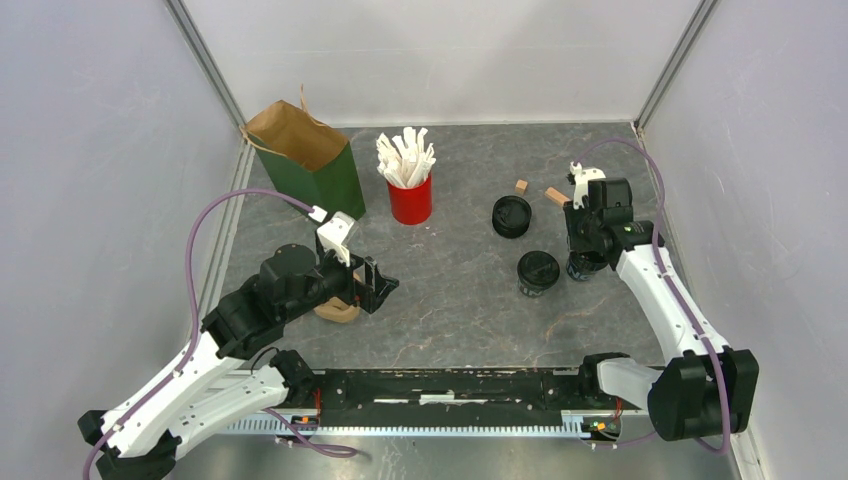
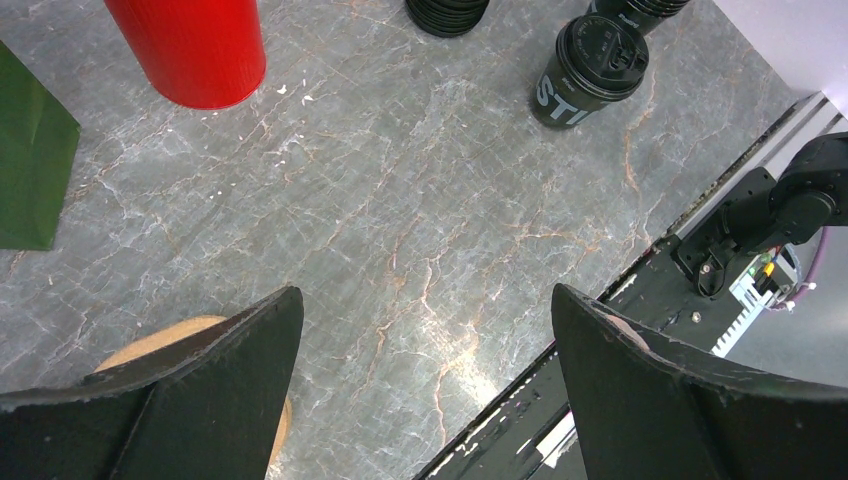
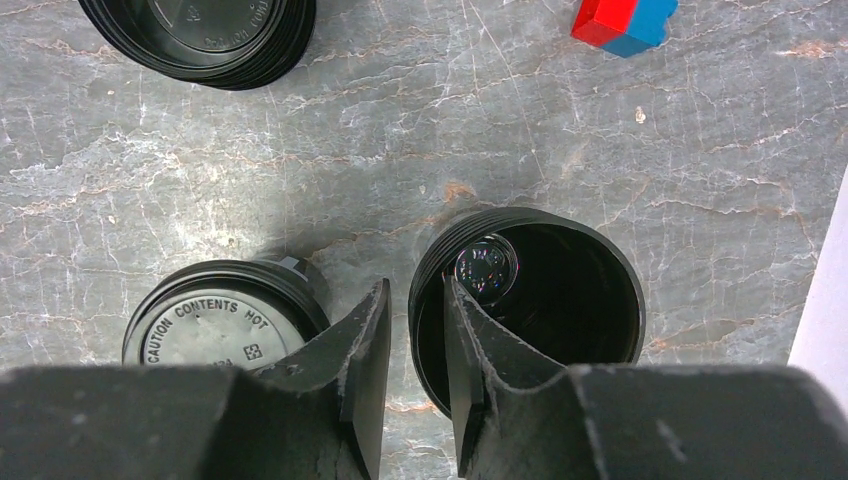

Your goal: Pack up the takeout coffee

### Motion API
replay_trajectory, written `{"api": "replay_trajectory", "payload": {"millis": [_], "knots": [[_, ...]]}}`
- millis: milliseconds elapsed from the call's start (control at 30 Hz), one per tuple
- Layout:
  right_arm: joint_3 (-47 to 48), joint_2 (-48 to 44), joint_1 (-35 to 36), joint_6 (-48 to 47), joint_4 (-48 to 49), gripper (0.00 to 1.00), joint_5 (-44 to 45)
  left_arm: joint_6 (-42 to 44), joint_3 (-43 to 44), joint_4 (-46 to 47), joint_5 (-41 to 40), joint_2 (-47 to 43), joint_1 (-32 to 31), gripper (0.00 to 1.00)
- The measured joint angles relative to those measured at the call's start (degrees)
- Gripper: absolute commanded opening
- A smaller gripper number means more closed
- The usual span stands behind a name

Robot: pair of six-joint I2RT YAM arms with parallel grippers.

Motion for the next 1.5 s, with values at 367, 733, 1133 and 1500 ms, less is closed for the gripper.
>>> {"api": "replay_trajectory", "payload": {"millis": [367, 733, 1133, 1500], "knots": [[-0.6, 0.2, 0.0, 0.0, 0.2, 0.26, 0.7, 0.0, 0.0, 0.0, 0.0, 0.0, 0.0, 1.0], [-0.7, 0.2, 0.0, 0.0, 0.3, 0.14, 0.7, 0.0, 0.0, 0.0, 0.0, 0.0, 0.0, 1.0], [-0.7, 0.2, 0.0, 0.0, 0.2, 0.0, 2.0, 0.0, 0.0, 0.0, 0.0, 0.0, 0.0, 1.0], [-0.5, -0.5, 1.0, -0.2, -1.3, 0.0, 4.7, 0.0, 0.0, 0.0, 0.0, 0.1, 0.0, 1.0]]}}
